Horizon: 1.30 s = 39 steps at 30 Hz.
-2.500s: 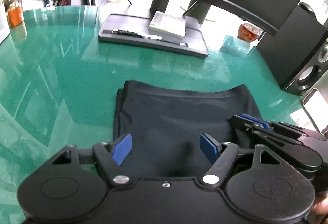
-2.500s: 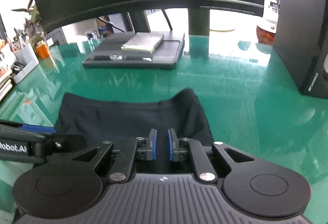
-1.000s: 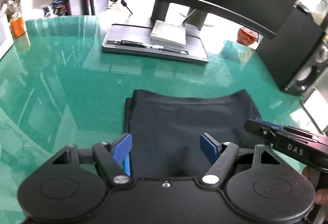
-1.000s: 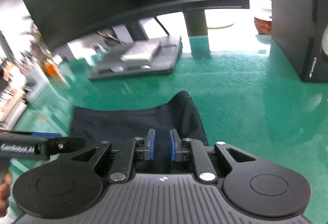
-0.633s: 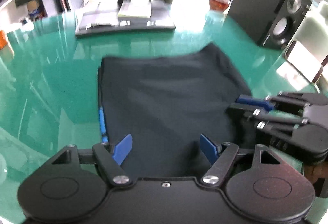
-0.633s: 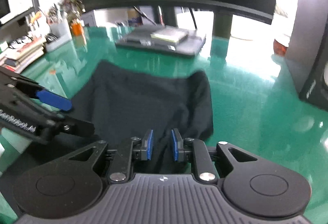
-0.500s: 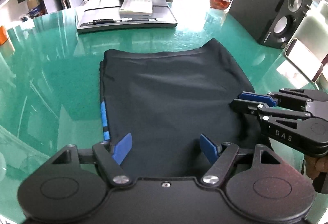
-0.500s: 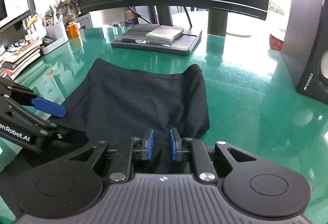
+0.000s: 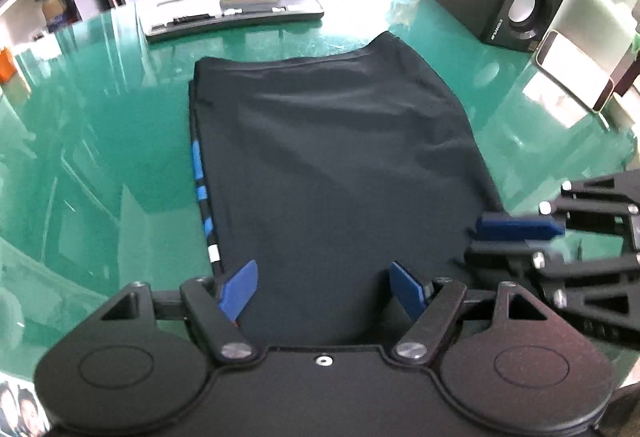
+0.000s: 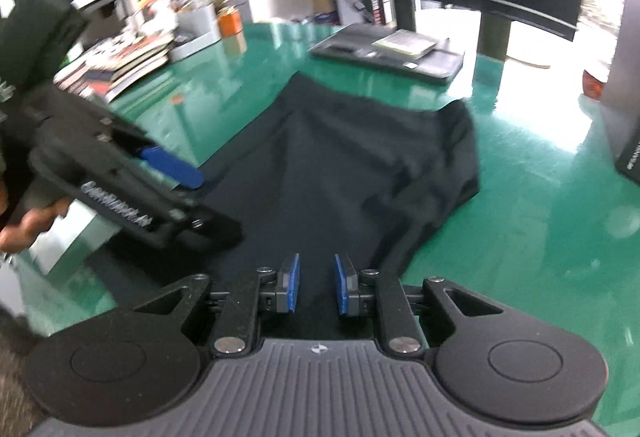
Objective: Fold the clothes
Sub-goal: 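Open the right tool and release the shorts edge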
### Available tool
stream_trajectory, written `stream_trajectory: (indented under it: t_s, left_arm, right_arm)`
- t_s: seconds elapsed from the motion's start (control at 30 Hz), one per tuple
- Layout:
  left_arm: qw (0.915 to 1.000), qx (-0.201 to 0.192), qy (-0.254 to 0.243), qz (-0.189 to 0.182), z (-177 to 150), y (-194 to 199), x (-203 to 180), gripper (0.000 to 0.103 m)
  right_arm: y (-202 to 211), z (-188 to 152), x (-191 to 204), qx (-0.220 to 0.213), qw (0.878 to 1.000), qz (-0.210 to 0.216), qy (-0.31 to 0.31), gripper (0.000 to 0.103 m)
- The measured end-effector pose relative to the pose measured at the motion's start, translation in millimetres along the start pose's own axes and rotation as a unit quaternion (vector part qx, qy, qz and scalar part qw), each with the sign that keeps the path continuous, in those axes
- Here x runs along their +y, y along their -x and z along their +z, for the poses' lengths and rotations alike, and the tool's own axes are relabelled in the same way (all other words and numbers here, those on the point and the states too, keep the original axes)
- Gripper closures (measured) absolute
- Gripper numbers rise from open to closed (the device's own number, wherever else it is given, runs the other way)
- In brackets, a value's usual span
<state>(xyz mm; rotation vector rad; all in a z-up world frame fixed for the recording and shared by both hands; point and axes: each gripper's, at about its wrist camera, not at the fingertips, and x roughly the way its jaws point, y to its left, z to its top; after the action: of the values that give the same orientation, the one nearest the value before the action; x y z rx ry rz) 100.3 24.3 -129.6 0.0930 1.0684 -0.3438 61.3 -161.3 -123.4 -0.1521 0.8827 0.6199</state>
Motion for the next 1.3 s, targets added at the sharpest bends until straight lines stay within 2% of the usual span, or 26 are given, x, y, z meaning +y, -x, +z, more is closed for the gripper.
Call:
stream_trajectory:
  t_s: [0.4, 1.3]
  left_arm:
    - [0.9994, 0.006, -0.028, 0.017, -2.2, -3.1, -7.8, 0.025]
    - [0.9988, 0.008, -0.045, 0.019, -3.6, -4.7, -10.7, 0.02]
  right_arm:
    - [-1.7, -6.9, -0.4, 0.006, 1.0, 0.006, -0.012, 0.083]
    - [-0.3, -8.1, -3.6, 0.006, 1.0, 0.015, -0.014, 0.081]
